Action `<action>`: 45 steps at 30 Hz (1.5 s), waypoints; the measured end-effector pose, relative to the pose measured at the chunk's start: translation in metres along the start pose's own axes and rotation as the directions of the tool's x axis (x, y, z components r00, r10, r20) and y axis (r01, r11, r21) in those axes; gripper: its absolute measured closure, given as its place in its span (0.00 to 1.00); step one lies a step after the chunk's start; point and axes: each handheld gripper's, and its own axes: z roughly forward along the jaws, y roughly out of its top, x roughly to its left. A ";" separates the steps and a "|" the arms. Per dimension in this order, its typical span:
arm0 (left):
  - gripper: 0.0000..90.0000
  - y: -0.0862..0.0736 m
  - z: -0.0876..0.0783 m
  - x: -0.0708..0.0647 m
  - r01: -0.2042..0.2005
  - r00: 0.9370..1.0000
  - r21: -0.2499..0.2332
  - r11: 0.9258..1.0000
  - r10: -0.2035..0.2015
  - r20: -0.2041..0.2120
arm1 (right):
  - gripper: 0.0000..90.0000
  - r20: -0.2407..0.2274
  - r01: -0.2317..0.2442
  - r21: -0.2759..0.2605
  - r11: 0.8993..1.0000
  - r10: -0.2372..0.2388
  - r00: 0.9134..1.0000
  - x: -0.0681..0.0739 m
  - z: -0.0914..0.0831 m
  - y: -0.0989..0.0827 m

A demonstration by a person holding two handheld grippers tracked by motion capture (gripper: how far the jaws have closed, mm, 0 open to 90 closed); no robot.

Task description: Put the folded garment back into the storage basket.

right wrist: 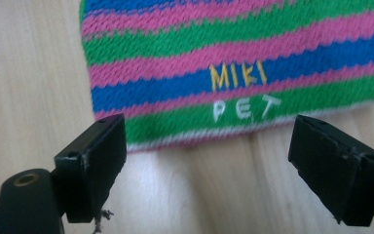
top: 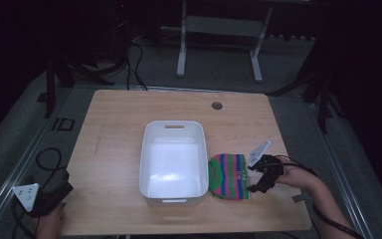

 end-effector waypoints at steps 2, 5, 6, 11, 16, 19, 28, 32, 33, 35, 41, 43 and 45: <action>0.02 0.000 0.000 0.000 -0.001 1.000 0.000 1.000 0.001 0.000 | 0.15 -0.004 0.013 0.006 1.000 -0.013 1.000 0.000 0.002 0.007; 0.02 0.000 0.000 -0.001 -0.009 1.000 -0.002 1.000 0.009 0.001 | 0.15 -0.007 0.030 0.016 0.999 -0.030 1.000 -0.001 0.006 0.017; 0.02 0.000 0.000 -0.001 -0.009 1.000 -0.002 1.000 0.009 0.001 | 0.15 -0.007 0.030 0.016 0.999 -0.030 1.000 -0.001 0.006 0.017; 0.02 0.000 0.000 -0.001 -0.011 1.000 0.001 1.000 0.011 0.002 | 0.15 -0.011 0.058 0.024 0.998 -0.058 0.998 -0.001 0.013 0.034; 0.02 0.000 0.000 0.000 -0.009 1.000 0.000 1.000 0.009 0.005 | 0.15 0.005 0.089 0.046 0.995 -0.090 0.996 0.002 0.021 0.048; 0.02 0.000 0.000 0.000 -0.010 1.000 0.001 1.000 0.010 0.006 | 0.16 0.000 0.107 0.057 0.993 -0.107 0.994 0.002 0.025 0.054; 0.02 0.000 0.000 0.000 -0.010 1.000 -0.001 1.000 0.010 0.010 | 0.28 0.018 0.173 0.141 0.975 -0.177 0.984 -0.004 0.039 0.065; 0.02 0.000 0.000 0.000 -0.009 1.000 -0.003 1.000 0.009 0.011 | 0.30 0.013 0.186 0.158 0.970 -0.191 0.982 -0.005 0.043 0.067; 0.02 0.000 0.000 0.000 -0.011 1.000 -0.002 1.000 0.011 0.012 | 0.30 0.013 0.186 0.161 0.969 -0.190 0.982 -0.005 0.043 0.067; 0.02 0.000 -0.001 0.000 -0.010 1.000 -0.004 1.000 0.010 0.013 | 0.33 0.011 0.174 0.158 0.972 -0.178 0.984 -0.005 0.044 0.066; 0.02 0.000 -0.001 -0.001 -0.014 1.000 -0.003 1.000 0.014 0.013 | 0.59 0.012 0.141 0.149 0.979 -0.145 0.989 -0.002 0.040 0.064; 0.02 0.000 -0.001 0.000 -0.013 1.000 -0.003 1.000 0.013 0.014 | 0.77 0.009 0.126 0.148 0.981 -0.129 0.992 -0.001 0.039 0.065; 0.02 0.000 -0.001 -0.001 -0.013 1.000 -0.004 1.000 0.013 0.013 | 0.81 0.007 0.123 0.155 0.980 -0.126 0.992 0.000 0.039 0.066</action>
